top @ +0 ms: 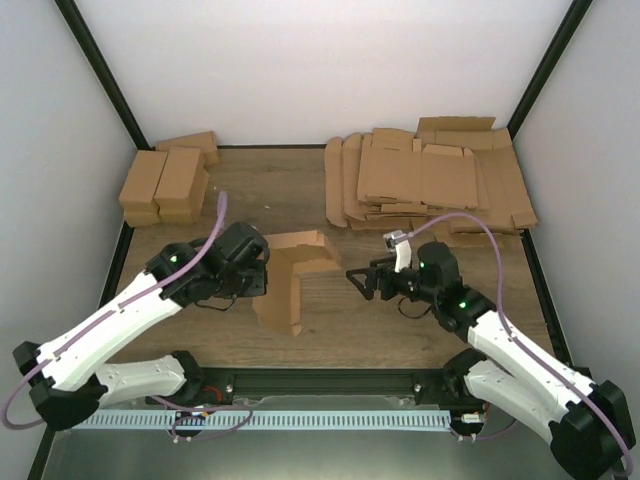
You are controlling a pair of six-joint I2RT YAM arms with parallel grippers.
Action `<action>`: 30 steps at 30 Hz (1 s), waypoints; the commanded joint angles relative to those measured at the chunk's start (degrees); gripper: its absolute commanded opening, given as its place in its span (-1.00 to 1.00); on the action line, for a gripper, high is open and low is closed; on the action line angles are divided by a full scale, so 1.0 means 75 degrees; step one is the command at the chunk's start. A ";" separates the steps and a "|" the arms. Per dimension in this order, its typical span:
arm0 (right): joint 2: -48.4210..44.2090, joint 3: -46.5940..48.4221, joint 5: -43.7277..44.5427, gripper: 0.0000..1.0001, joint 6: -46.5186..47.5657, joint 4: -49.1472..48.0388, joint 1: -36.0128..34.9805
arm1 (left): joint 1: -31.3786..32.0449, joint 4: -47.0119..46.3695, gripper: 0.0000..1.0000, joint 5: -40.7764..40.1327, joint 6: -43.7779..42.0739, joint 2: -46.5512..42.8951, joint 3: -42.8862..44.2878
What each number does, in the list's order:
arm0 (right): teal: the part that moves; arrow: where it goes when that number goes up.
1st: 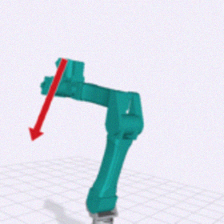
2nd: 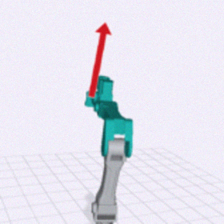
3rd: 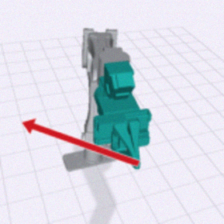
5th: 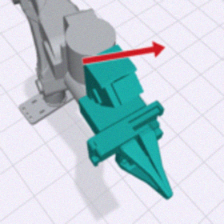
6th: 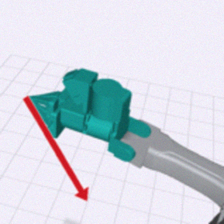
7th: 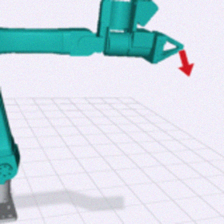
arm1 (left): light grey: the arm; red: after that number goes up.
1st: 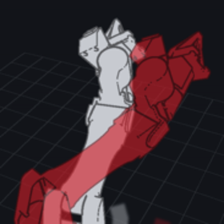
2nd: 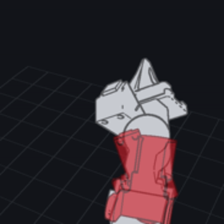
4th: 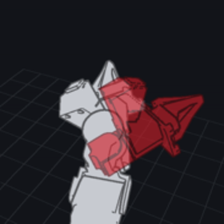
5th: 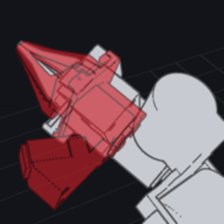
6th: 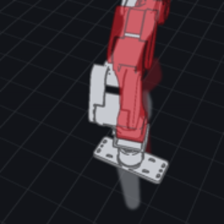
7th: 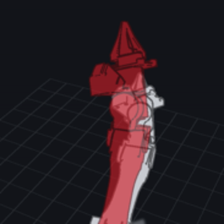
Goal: Fold the paper box
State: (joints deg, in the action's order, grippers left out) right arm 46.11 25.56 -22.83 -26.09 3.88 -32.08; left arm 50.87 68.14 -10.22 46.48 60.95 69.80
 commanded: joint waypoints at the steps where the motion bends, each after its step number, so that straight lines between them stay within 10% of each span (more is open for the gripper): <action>1: 0.0417 0.1164 -0.0998 0.99 0.0556 0.0829 -0.0038 | -0.0027 0.1217 -0.92 0.0241 -0.0562 0.0537 0.0670; 30: 0.1272 0.0674 -0.1560 0.83 -0.1084 -0.1466 -0.0023 | -0.0028 0.1324 -0.69 0.0443 -0.1810 0.2286 0.1962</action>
State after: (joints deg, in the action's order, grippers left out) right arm 58.17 31.31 -36.21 -32.12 -4.08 -32.08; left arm 50.87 79.92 -6.83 34.11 79.40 82.83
